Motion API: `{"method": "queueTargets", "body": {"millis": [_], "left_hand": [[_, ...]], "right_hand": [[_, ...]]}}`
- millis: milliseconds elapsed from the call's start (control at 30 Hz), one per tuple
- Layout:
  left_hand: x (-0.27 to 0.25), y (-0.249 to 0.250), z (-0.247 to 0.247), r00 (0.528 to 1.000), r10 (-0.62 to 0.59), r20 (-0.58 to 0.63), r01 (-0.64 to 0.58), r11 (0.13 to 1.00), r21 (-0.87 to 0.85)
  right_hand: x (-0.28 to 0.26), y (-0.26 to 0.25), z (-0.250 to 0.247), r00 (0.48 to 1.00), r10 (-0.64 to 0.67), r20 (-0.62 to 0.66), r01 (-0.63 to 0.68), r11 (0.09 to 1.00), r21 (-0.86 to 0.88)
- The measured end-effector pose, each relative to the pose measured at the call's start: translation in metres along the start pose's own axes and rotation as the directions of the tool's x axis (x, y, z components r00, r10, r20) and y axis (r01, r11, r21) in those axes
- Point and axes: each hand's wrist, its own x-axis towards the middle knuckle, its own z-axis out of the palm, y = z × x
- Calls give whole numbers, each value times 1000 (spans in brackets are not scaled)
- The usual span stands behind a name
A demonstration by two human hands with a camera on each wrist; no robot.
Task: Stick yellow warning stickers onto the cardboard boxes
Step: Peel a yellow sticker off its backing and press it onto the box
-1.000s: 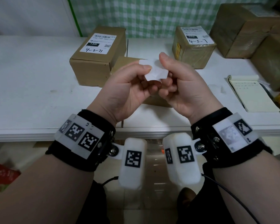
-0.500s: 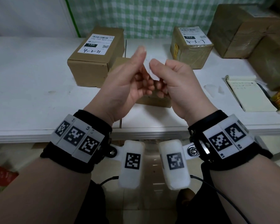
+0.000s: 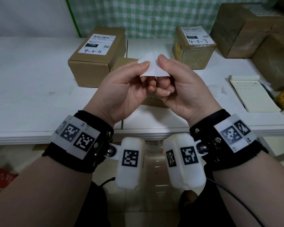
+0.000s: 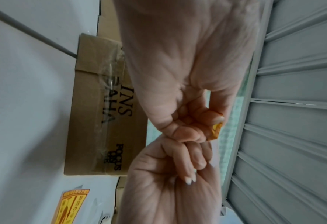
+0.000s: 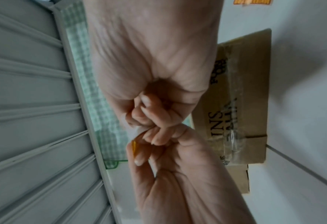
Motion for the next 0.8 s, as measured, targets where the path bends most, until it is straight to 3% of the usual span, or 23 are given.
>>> {"method": "queueTargets", "body": {"millis": [267,400,533,667,800], "left_hand": [[4,-4,-10,998,-56,12,58,988,-142],[3,-3,-9,998,-43,-37,38,989,-140],[4,-2,-10,997,-28,-66,30,999,17],[2,-1,-9,997,27,-74,-10,976,218],[-1,-1,-10,996,56,-66,-34,956,292]], "right_hand": [[0,2,1,998,28,64,-38,985,167],[0,2,2,999,46,7,-46,985,169],[0,-1,-1,995,28,-95,-35,996,-79],[0,-2,-5,989,-67,-130,8,911,-412],[0,-2,-9,972,-194,-133,91,833,-546]]}}
